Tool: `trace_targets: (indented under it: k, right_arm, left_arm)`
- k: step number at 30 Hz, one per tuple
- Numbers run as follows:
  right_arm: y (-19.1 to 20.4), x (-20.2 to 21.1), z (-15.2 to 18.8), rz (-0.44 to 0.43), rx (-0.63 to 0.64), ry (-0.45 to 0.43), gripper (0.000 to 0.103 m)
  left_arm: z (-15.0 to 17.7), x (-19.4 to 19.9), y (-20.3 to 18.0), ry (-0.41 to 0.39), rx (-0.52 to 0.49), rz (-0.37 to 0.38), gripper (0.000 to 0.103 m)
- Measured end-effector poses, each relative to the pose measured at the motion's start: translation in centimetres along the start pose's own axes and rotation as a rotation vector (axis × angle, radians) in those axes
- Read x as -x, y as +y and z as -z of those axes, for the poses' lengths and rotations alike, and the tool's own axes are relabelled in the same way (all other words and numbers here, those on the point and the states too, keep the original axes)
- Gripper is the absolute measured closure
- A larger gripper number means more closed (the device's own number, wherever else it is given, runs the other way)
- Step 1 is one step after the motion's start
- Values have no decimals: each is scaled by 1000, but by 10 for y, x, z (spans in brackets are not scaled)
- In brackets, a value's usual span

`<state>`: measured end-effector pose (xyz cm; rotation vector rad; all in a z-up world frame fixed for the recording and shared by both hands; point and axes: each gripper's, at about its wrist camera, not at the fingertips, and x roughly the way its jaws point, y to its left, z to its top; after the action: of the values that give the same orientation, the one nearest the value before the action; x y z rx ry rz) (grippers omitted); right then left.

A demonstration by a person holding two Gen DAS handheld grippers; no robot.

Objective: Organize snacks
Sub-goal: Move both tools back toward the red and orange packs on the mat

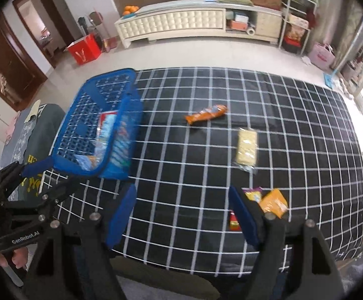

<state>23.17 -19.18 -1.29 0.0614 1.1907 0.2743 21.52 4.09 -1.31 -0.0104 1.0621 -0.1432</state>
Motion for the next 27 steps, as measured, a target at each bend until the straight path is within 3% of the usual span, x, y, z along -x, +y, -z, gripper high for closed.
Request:
trace_targets:
  k: [8,17,27]
  right_arm:
    - [-67,-9,21,9,-112,37,23]
    - [-132,-34,46,10,-253,108,23]
    - [-170,-89,61,-14,-395,208,23]
  left_arm:
    - [0,-27,-50,53,-56,1,32]
    - [0,-63,-105,104,-91,50,32]
    - [-1,-102,-150,147,-193,70,32]
